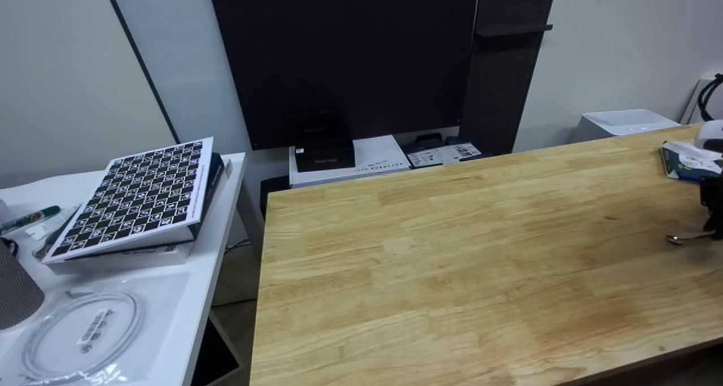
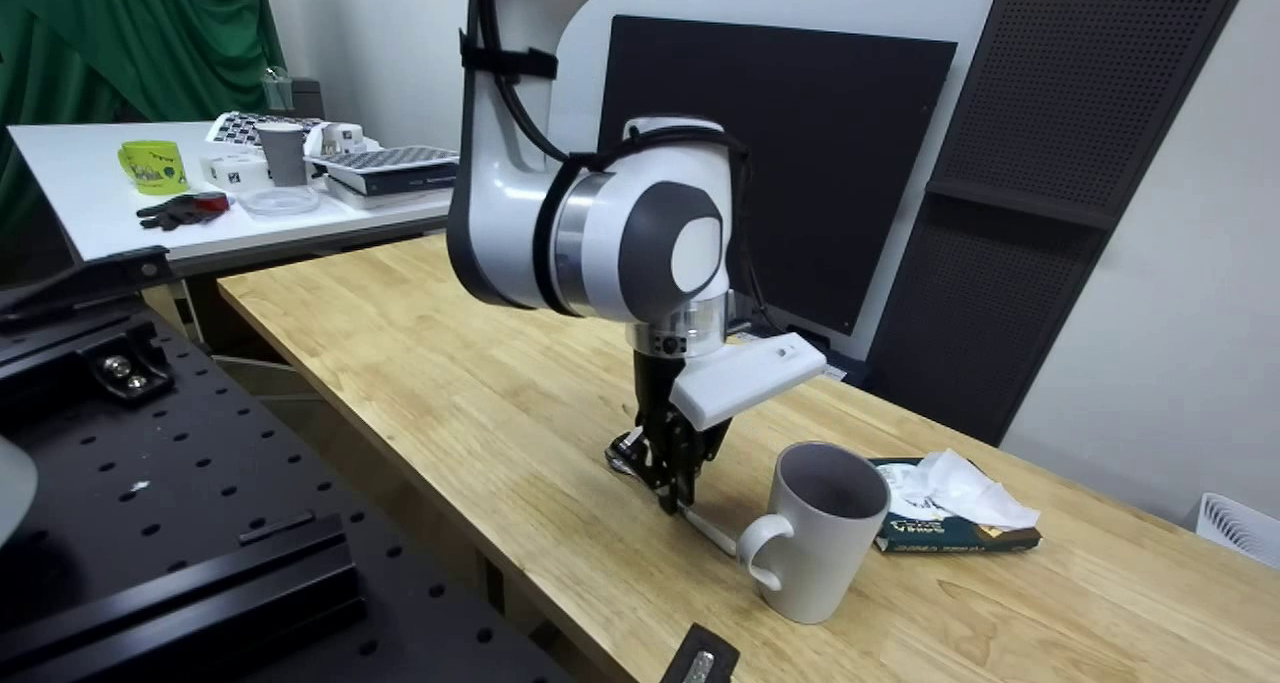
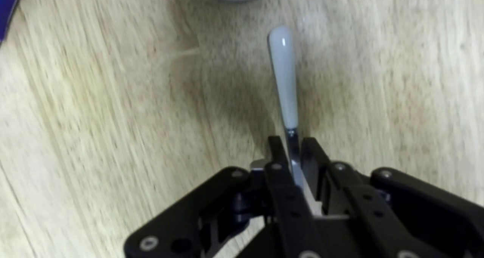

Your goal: Put the spoon in the white mug

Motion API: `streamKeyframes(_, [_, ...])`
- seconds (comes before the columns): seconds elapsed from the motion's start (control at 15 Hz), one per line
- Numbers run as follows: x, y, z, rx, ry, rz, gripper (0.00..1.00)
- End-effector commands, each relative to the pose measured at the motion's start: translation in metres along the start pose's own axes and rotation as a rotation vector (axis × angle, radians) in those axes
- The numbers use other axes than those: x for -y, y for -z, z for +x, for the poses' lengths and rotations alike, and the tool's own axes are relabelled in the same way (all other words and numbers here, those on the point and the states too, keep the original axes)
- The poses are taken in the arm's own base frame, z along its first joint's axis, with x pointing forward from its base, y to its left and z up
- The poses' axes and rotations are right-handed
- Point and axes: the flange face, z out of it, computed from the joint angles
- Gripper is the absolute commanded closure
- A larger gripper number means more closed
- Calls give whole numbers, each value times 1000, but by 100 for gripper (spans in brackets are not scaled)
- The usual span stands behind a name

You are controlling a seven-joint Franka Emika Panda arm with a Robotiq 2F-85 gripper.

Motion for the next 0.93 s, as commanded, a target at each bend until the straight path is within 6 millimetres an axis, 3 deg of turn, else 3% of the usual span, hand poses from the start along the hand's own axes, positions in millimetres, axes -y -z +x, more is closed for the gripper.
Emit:
streamKeyframes(0.0, [-4, 6, 18, -14, -2, -20, 95])
streamKeyframes(0.4, [-4, 16, 6, -42, 0, -37, 95])
streamKeyframes(0.87, [-5, 3, -53, -52, -79, -3, 95])
